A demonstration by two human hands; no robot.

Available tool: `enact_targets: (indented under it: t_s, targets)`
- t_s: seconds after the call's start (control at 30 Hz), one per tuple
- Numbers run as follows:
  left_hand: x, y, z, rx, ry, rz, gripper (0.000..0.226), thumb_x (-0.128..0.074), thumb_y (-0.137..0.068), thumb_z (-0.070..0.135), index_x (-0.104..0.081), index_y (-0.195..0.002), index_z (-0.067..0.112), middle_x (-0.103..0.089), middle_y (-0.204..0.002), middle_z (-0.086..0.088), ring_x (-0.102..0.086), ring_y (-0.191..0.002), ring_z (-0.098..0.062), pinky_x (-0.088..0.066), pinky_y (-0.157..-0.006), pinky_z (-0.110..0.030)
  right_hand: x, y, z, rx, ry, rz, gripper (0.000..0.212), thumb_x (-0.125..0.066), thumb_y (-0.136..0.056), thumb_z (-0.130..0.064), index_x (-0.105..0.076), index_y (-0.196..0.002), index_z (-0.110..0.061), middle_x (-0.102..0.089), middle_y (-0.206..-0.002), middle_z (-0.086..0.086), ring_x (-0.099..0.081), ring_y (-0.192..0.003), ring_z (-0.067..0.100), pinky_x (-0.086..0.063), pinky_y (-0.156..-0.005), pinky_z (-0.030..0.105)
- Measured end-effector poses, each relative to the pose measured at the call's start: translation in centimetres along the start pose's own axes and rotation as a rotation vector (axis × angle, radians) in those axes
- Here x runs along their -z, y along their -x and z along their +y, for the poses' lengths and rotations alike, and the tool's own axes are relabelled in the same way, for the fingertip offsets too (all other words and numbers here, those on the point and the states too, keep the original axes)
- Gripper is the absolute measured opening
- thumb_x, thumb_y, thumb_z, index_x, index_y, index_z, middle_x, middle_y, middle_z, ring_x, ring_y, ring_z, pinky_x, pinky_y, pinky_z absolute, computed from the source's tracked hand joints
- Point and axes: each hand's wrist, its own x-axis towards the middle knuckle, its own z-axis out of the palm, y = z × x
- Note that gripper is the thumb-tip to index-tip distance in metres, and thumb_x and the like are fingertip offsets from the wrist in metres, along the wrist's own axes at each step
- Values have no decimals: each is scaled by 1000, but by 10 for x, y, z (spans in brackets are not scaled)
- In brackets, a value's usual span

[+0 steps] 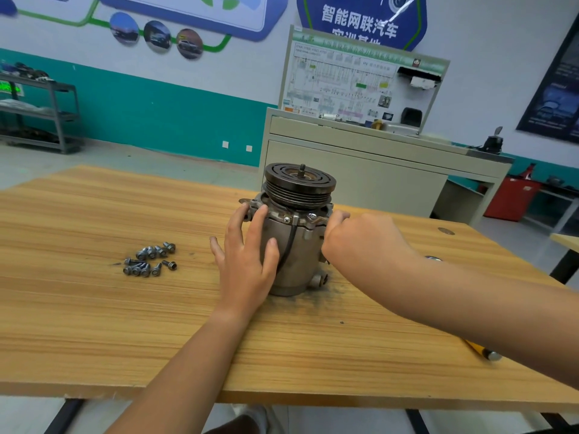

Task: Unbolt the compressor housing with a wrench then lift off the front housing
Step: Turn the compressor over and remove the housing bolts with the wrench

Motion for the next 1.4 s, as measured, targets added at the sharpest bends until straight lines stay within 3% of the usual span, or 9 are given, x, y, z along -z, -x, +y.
enact_targets:
  t_s: [0.07, 0.17, 0.33, 0.47, 0.7, 0.8, 0.9, 1.17, 1.4]
  targets:
    - [1, -2, 0, 3, 2, 12, 51, -34, -87, 38, -45, -136, 25, -24, -151, -5, -22, -136, -13, -3, -107, -62, 8, -2, 2, -14, 23, 10, 17, -45, -83, 13, -41, -72, 1, -29, -61, 1, -26, -54, 5, -31, -46, 23]
    - [1, -3, 0, -5, 12, 21, 49, -35, -87, 37, -49, -133, 24, -23, -151, -8, -22, -137, -16, -6, -106, -64, 12, -5, 10, 46, 109, 61, 37, -43, -85, 10, -24, -59, -8, -27, -61, 4, -25, -49, 11, -24, -40, 24]
    - [2, -1, 0, -6, 18, -12, 50, -35, -88, 37, -43, -137, 27, -24, -151, -7, -23, -137, -16, -11, -107, -66, -1, -2, 16, 75, 185, 60, 4, -40, -89, 5, -44, -87, 5, -25, -57, 2, -24, -45, 9, -19, -36, 25]
    - [7, -4, -8, 16, 66, -42, 48, -38, -89, 35, -45, -135, 26, -22, -150, -5, -28, -134, -14, -28, -105, -61, -12, -9, 34, 91, 193, 84, 29, -35, -91, 1, -37, -120, 0, -30, -56, 1, -29, -43, 14, -23, -37, 24]
    - [8, -2, -9, 39, 136, -53, 55, -37, -87, 42, -48, -134, 16, -20, -151, 0, -24, -128, 3, -33, -107, -41, -31, -36, 46, -31, 139, 146, 18, -39, -91, 1, -40, -105, -11, -46, -66, 1, -41, -52, 16, -23, -43, 25]
    - [11, -1, -6, 20, 136, -60, 58, -33, -85, 46, -40, -138, 24, -19, -151, 5, -22, -137, -8, -29, -111, -45, -45, -57, 47, -115, 8, 202, 27, -43, -90, 2, -43, -116, -8, -62, -102, 4, -61, -90, 25, -39, -61, 30]
    - [12, 0, -4, -22, 123, -65, 52, -34, -85, 45, -26, -136, 39, -13, -149, 13, -14, -137, -1, -25, -112, -51, -62, -72, 43, -112, -82, 282, 30, -42, -89, 2, -43, -118, -6, -62, -108, 6, -61, -98, 27, -41, -82, 32]
    - [12, 0, -2, -8, 128, -108, 50, -33, -84, 48, -15, -130, 53, -7, -148, 20, -9, -137, 3, -20, -112, -55, -99, -56, 60, -375, -802, 636, 25, -32, -100, -23, -49, -111, -9, -50, -70, -3, -47, -59, 14, -29, -47, 24]
    - [13, 0, 1, 55, 103, -50, 52, -32, -81, 50, -23, -132, 45, -15, -147, 14, -15, -132, 1, -17, -109, -62, -99, -25, 54, -310, -647, 320, 27, -32, -98, -23, -48, -119, -19, -62, -86, 3, -58, -77, 23, -51, -68, 38]
